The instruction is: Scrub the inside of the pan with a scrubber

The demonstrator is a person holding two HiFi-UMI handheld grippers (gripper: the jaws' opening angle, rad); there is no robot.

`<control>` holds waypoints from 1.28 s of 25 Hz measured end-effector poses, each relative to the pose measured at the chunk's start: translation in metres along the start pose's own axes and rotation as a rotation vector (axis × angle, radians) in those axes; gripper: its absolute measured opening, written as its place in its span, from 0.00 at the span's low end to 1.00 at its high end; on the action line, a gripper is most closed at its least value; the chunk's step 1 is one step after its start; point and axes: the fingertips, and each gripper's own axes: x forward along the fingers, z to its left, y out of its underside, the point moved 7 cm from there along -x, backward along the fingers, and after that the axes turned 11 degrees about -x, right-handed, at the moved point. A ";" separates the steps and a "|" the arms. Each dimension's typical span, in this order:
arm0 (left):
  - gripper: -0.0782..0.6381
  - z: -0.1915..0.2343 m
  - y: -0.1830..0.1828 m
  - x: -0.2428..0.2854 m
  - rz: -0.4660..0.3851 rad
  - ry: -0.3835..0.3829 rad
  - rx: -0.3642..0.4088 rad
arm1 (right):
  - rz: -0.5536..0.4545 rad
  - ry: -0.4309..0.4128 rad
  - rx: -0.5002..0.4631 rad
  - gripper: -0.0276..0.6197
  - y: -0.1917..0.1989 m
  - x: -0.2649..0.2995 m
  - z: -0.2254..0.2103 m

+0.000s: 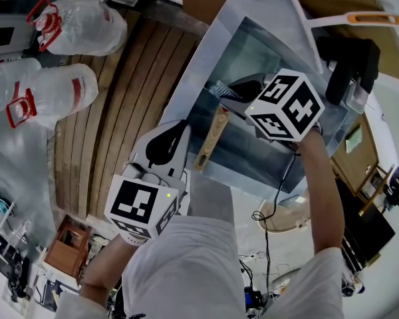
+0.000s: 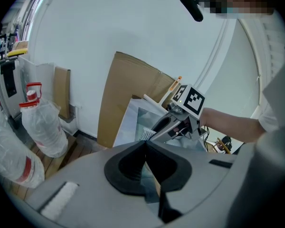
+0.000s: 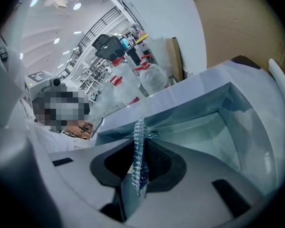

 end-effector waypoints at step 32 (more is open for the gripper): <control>0.12 -0.007 -0.006 0.015 0.019 0.018 0.011 | 0.008 0.297 0.005 0.14 0.021 0.035 -0.067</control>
